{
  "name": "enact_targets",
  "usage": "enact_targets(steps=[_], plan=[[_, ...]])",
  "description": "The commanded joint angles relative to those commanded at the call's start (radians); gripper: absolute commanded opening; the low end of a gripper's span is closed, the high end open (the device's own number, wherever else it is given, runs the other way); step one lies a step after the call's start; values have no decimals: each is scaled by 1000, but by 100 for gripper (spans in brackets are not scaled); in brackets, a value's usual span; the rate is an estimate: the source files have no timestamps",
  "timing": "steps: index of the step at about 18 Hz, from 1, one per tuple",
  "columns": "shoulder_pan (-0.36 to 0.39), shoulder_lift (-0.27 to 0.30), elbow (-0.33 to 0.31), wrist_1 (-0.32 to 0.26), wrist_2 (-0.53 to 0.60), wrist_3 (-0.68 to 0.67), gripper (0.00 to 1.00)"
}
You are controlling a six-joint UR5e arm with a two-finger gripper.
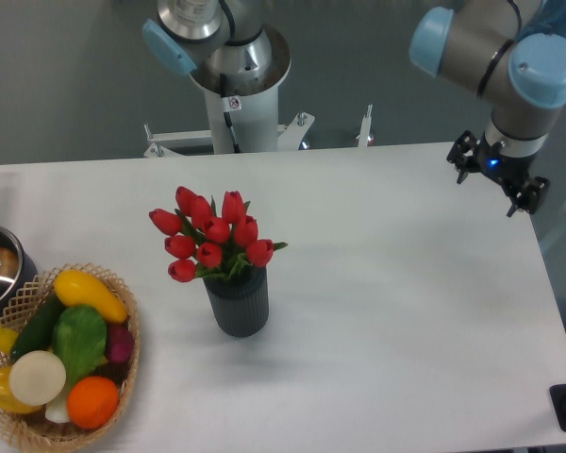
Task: Pick up the flowers from the vase
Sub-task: 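Move the open gripper from its start pose toward the red tulips, then lower the open gripper onto the tulip stems above the black vase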
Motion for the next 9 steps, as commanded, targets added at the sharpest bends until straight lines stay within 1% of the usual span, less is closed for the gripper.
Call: enact_targets(steps=[2, 3, 4, 6, 7, 9], plan=[[5, 35, -47, 0, 0, 2, 100], [0, 54, -61, 2, -8, 3, 100], [-9, 71, -71, 2, -43, 2, 100], [-18, 115, -87, -2, -208, -11, 100], [-20, 139, -121, 3, -288, -12, 100], [-18, 181, -172, 5, -388, -6, 100]])
